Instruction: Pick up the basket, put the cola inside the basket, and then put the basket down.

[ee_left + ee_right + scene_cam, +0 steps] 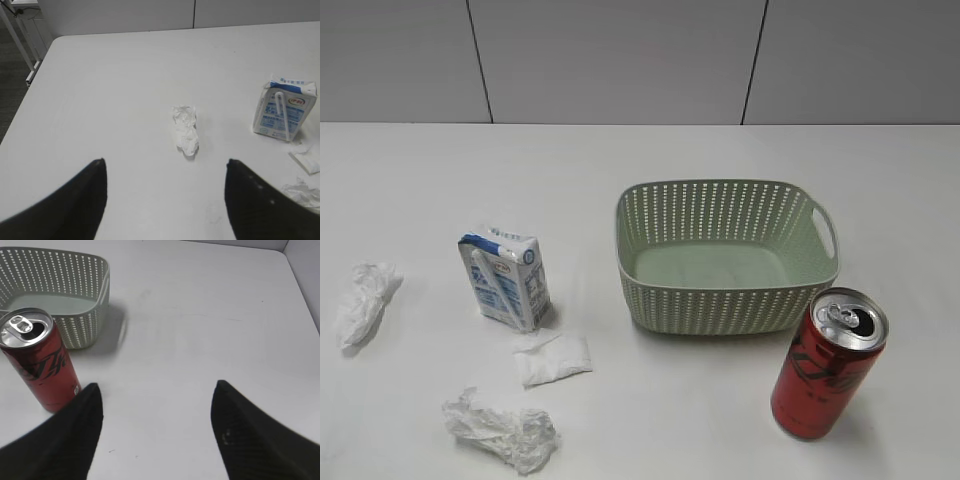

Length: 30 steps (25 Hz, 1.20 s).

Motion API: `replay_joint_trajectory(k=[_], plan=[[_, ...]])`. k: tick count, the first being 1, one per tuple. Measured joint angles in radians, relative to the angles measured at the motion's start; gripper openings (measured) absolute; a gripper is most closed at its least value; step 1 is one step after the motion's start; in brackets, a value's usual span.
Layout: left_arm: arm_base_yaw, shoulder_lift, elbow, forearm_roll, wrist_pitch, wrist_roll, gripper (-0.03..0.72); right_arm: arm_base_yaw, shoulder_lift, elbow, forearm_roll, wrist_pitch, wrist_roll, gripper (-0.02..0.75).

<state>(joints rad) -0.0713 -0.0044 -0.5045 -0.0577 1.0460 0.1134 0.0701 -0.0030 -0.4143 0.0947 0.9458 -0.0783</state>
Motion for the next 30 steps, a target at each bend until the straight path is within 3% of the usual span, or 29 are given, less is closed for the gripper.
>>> replay_joint_trajectory(k=[17,30], plan=[[0.0,0.019,-0.015,-0.007,-0.022,0.0,0.564,0.0,0.0,0.0,0.001,-0.001,0.0,0.51],[0.0,0.439,-0.18,-0.083,-0.182,0.0,0.554,0.0,0.0,0.0,0.001,-0.002,0.001,0.51]])
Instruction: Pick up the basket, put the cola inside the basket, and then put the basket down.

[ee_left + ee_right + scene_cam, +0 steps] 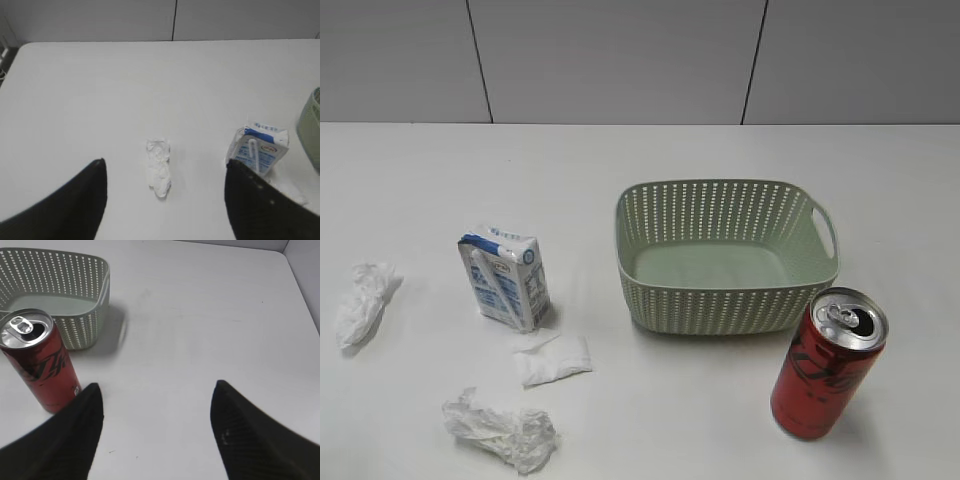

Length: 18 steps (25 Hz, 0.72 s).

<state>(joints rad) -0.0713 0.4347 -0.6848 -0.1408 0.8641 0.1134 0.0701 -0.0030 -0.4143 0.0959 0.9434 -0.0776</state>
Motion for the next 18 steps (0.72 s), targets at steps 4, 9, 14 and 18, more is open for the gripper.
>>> replay_joint_trajectory(k=[4,9,14,18], plan=[[0.0,0.142,-0.046,-0.045,-0.015,0.0,0.554,0.0,0.0,0.0,0.0,0.0,0.0,0.51],[0.0,0.324,-0.104,-0.097,-0.024,0.0,0.552,0.0,0.0,0.0,0.0,0.0,-0.001,0.51],[0.0,0.521,-0.2,-0.112,-0.017,0.0,0.552,0.0,0.0,0.0,0.0,0.0,-0.001,0.51],[-0.036,0.692,-0.304,-0.112,0.019,0.004,0.547,0.0,0.0,0.0,0.001,0.0,0.0,0.51]])
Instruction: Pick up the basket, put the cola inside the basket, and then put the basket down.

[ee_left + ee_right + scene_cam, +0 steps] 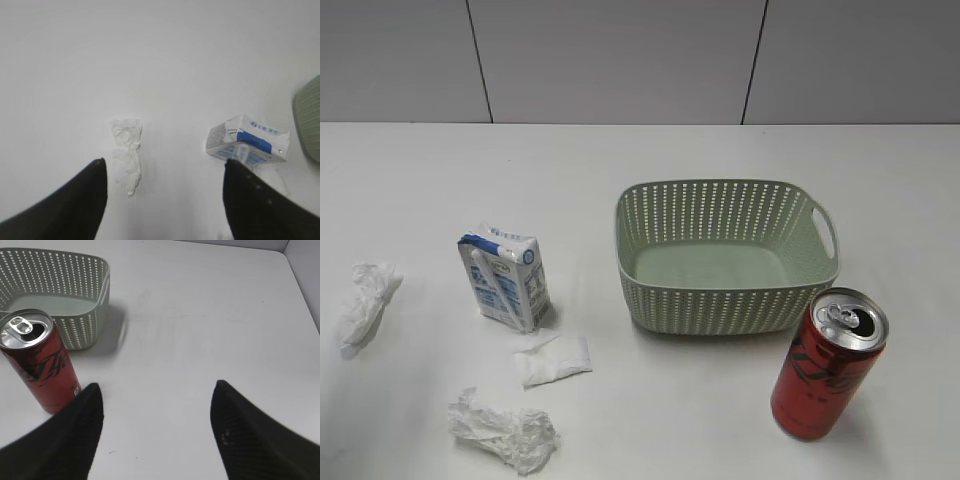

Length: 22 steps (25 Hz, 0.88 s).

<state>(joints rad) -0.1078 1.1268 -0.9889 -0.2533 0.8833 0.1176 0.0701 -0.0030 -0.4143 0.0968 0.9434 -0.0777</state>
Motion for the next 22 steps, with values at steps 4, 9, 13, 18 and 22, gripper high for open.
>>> replay_joint_trajectory(k=[4,9,13,18,22], plan=[[-0.107,0.145,-0.11,0.0,0.016,-0.004,0.546,0.0,0.0,0.0,0.0,0.0,0.0,0.51],[-0.279,0.318,-0.224,0.006,0.018,-0.083,0.538,0.0,0.0,0.0,0.0,-0.001,0.0,0.51],[-0.429,0.463,-0.327,0.045,0.018,-0.185,0.515,0.0,0.0,0.0,0.001,-0.001,0.0,0.51],[-0.54,0.64,-0.469,0.062,0.017,-0.3,0.509,0.0,0.0,0.0,0.001,-0.001,-0.001,0.51],[-0.556,0.77,-0.537,0.069,0.019,-0.369,0.508,0.0,0.0,0.0,0.001,-0.001,-0.001,0.51]])
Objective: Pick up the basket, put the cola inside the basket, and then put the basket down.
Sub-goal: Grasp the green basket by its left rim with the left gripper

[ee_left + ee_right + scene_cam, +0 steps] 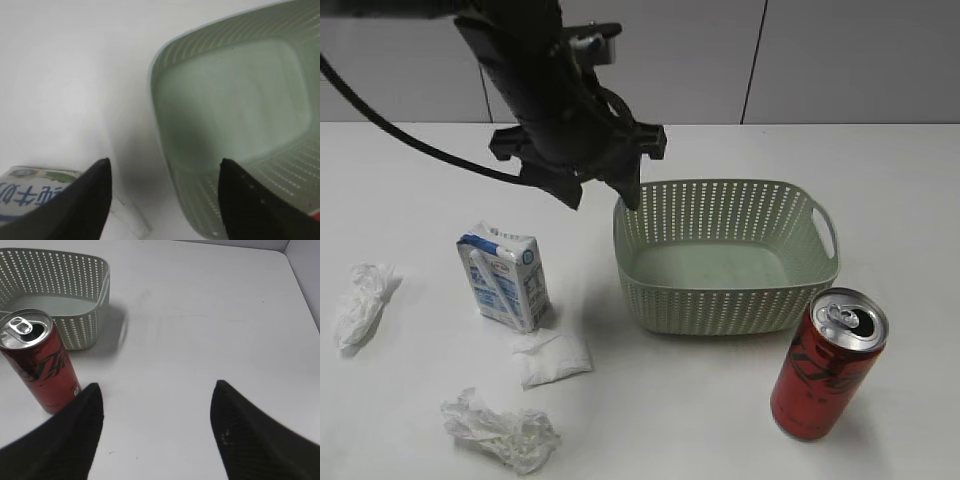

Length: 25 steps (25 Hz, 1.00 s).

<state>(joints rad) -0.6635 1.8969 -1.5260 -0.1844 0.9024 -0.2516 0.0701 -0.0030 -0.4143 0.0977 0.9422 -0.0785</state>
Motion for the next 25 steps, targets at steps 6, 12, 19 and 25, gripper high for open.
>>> replay_joint_trajectory(k=[6,12,19,25], plan=[[-0.002,0.137,-0.059,-0.001,0.003,-0.031,0.505,0.0,0.0,0.0,0.0,0.0,0.002,0.51],[-0.006,0.213,-0.065,-0.002,0.003,-0.07,0.487,0.0,0.0,0.0,0.0,0.0,0.002,0.51],[-0.006,0.228,-0.065,-0.003,-0.044,-0.09,0.399,0.0,0.0,0.0,0.0,-0.001,0.001,0.51],[-0.006,0.228,-0.065,-0.003,-0.058,-0.096,0.277,0.0,0.0,0.0,0.0,-0.001,0.001,0.51]])
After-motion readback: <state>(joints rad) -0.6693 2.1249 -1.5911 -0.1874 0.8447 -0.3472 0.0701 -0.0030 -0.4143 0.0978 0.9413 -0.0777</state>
